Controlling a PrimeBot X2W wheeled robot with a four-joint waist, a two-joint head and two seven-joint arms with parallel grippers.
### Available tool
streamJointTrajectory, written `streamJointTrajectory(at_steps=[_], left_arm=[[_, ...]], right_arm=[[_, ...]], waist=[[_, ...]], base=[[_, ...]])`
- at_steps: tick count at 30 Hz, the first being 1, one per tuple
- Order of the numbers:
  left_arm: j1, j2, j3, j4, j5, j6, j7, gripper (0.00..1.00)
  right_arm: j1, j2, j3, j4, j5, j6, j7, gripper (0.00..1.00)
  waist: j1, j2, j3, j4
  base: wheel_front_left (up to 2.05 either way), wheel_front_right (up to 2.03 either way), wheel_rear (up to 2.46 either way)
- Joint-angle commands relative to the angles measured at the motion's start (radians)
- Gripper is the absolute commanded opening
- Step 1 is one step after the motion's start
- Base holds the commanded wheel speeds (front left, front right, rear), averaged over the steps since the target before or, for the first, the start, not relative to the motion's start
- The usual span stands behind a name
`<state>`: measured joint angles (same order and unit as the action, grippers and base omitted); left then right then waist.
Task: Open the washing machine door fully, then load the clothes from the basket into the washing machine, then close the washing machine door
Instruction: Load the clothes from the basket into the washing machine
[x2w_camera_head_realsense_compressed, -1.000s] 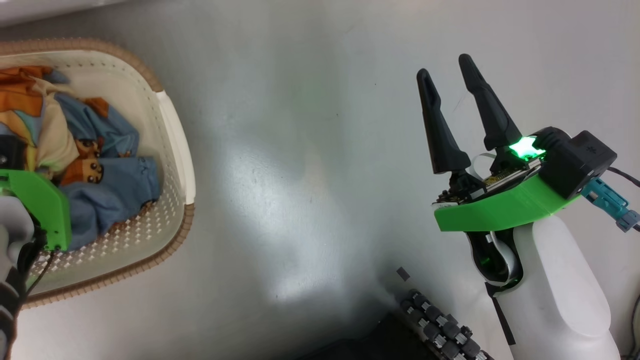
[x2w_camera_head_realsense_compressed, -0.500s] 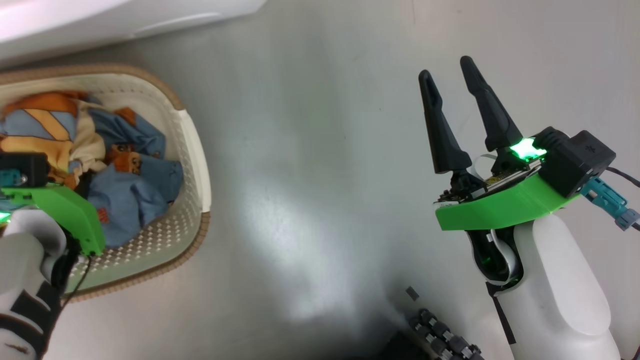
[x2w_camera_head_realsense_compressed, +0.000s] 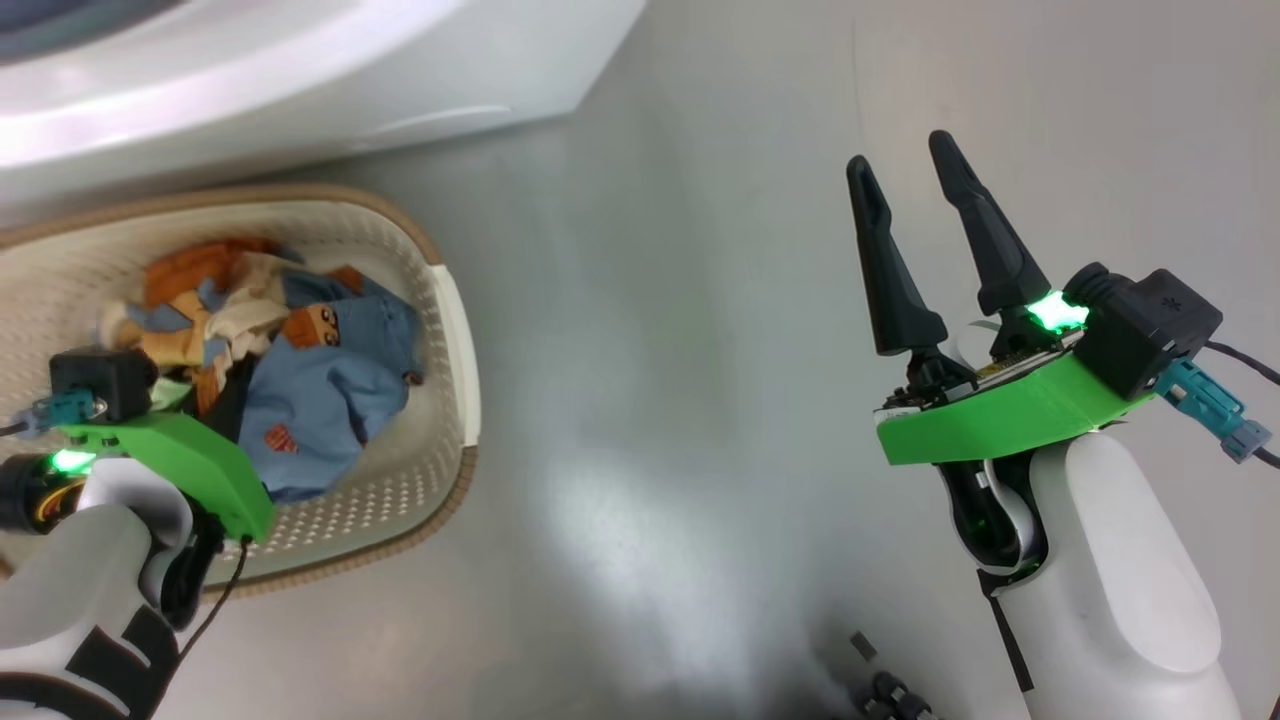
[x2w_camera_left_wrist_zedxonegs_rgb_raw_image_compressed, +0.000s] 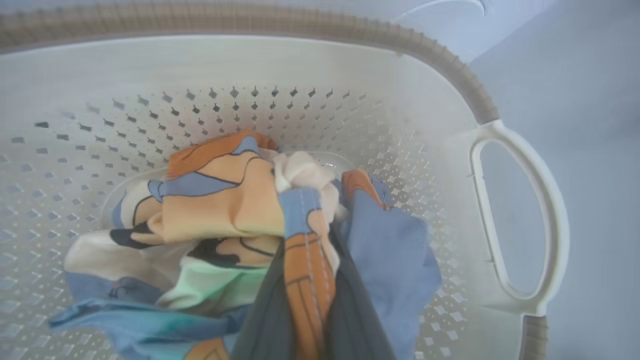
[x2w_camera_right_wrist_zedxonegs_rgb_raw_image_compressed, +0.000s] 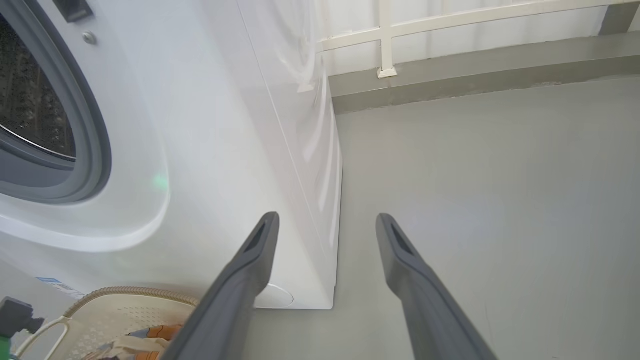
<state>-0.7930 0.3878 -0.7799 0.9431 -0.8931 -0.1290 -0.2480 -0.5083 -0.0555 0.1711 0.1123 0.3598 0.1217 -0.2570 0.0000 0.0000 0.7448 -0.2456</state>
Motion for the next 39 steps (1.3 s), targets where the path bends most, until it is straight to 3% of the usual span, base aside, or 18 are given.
streamJointTrajectory(at_steps=[1, 17, 39], left_arm=[[0.028, 0.040, 0.047, -0.033, 0.013, -0.002, -0.013, 0.00], [0.231, 0.001, 0.270, -0.255, 0.156, 0.000, -0.014, 0.00], [0.497, -0.116, 0.518, -0.531, 0.324, 0.022, -0.014, 0.00]], right_arm=[[0.047, 0.005, 0.010, -0.016, -0.013, 0.009, -0.005, 1.00], [0.100, 0.002, 0.000, 0.030, -0.024, 0.009, -0.005, 1.00], [0.199, -0.076, 0.013, 0.081, 0.007, 0.009, -0.005, 1.00]], waist=[[0.0000, 0.0000, -0.047, 0.030], [0.0000, 0.0000, -0.227, 0.061], [0.0000, 0.0000, -0.489, 0.115]], base=[[0.00, 0.00, 0.00], [0.00, 0.00, 0.00], [0.00, 0.00, 0.00]])
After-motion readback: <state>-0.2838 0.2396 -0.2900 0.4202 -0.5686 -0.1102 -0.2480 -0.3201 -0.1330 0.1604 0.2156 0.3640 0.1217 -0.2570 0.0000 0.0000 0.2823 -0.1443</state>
